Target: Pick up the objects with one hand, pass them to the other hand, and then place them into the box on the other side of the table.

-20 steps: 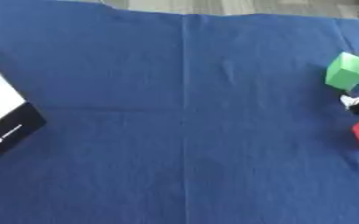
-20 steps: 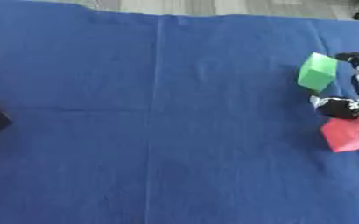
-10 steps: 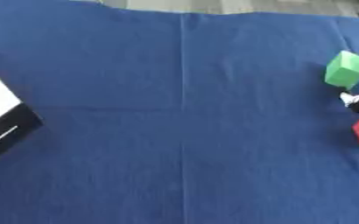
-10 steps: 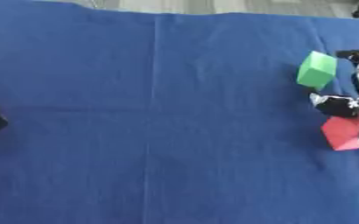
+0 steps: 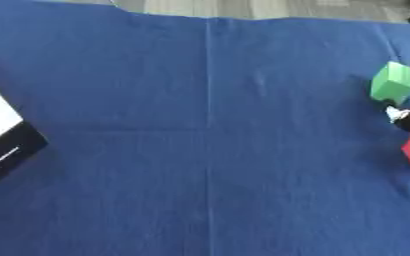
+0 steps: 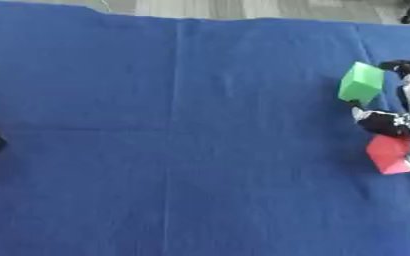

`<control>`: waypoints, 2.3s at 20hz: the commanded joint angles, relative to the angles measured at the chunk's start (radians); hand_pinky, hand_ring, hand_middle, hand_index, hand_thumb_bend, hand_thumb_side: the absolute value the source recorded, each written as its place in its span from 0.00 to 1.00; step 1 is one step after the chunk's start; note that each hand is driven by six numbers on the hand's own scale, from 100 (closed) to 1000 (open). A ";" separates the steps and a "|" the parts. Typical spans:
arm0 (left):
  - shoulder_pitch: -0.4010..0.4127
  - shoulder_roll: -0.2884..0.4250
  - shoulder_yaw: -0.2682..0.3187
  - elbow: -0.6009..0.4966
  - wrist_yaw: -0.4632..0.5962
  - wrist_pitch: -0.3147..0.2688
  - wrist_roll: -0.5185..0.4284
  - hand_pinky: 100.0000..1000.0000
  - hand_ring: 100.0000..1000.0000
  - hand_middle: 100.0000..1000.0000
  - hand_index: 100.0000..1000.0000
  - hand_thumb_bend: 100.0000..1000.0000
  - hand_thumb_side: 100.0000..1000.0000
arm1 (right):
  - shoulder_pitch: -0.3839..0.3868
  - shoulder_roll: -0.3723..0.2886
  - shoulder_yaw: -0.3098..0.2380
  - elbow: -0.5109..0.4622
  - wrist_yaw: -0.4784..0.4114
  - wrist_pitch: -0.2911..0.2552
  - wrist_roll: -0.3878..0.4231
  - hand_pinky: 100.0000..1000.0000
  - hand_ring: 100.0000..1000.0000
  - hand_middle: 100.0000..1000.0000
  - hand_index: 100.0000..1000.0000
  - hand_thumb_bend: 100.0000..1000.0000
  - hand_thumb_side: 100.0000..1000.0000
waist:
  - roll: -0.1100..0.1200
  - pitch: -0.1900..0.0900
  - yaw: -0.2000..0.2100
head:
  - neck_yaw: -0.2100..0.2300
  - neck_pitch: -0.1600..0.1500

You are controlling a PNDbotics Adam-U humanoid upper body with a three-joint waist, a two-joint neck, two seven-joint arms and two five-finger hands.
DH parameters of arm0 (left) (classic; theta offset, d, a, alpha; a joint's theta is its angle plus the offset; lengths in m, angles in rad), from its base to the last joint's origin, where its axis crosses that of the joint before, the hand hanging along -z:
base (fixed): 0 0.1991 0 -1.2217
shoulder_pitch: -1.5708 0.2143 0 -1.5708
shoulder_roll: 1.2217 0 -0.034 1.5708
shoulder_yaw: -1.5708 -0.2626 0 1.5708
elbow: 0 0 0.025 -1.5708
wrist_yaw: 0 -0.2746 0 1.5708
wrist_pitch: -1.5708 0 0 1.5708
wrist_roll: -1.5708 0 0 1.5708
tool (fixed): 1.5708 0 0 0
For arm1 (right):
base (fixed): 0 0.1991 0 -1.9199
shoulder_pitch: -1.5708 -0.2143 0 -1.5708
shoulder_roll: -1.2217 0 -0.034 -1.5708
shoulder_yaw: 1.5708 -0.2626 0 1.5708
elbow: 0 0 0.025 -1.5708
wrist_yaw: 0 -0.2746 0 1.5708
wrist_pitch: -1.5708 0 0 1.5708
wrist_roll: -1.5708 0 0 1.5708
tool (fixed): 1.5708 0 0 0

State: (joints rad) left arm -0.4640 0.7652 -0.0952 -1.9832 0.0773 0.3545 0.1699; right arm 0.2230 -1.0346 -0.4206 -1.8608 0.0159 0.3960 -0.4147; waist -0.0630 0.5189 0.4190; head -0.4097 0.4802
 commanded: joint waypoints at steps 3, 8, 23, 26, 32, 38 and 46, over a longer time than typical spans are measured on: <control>0.002 0.037 0.021 -0.017 0.001 -0.002 0.005 0.90 0.61 0.56 0.70 0.00 0.64 | -0.001 -0.011 0.001 0.003 0.012 0.018 0.015 0.84 0.93 0.88 0.85 0.30 0.00 | 0.001 -0.018 0.006 | -0.007 -0.020; 0.005 0.036 0.023 -0.017 0.000 -0.002 0.007 0.90 0.61 0.56 0.70 0.00 0.65 | -0.008 -0.009 0.008 0.004 0.023 0.033 0.035 0.84 0.92 0.88 0.84 0.30 0.00 | 0.000 -0.013 0.008 | -0.009 -0.016; 0.011 0.034 0.023 -0.017 0.002 -0.005 0.007 0.90 0.61 0.56 0.71 0.00 0.67 | 0.000 0.008 0.012 -0.022 0.114 0.059 -0.007 0.81 0.78 0.62 0.68 0.23 0.00 | 0.002 -0.013 0.007 | -0.010 -0.010; 0.013 0.035 0.024 -0.017 0.002 -0.005 0.007 0.90 0.61 0.56 0.71 0.00 0.67 | 0.003 0.010 0.015 -0.031 0.142 0.056 -0.026 0.80 0.75 0.58 0.65 0.22 0.00 | 0.002 -0.014 0.008 | -0.014 -0.007; 0.015 0.035 0.025 -0.017 0.003 -0.007 0.008 0.90 0.61 0.56 0.71 0.00 0.68 | 0.006 0.013 0.021 -0.049 0.178 0.057 -0.051 0.78 0.73 0.53 0.62 0.19 0.00 | 0.001 -0.015 0.009 | -0.018 -0.005; 0.018 0.037 0.026 -0.017 0.005 -0.007 0.009 0.90 0.61 0.56 0.71 0.00 0.69 | 0.012 0.017 0.023 -0.065 0.191 0.063 -0.059 0.77 0.72 0.52 0.60 0.17 0.00 | 0.001 -0.017 0.006 | -0.017 -0.001; 0.023 0.039 0.027 -0.017 0.005 -0.006 0.010 0.91 0.60 0.56 0.71 0.00 0.70 | 0.020 0.021 0.020 -0.089 0.185 0.062 -0.092 0.75 0.71 0.50 0.58 0.16 0.00 | 0.003 -0.022 -0.002 | -0.015 0.005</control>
State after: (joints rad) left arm -0.4385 0.7652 -0.0890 -1.9832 0.0786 0.3501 0.1758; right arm 0.2392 -0.9982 -0.3930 -1.9332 0.2012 0.4570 -0.4962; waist -0.0658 0.5241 0.4182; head -0.4245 0.4833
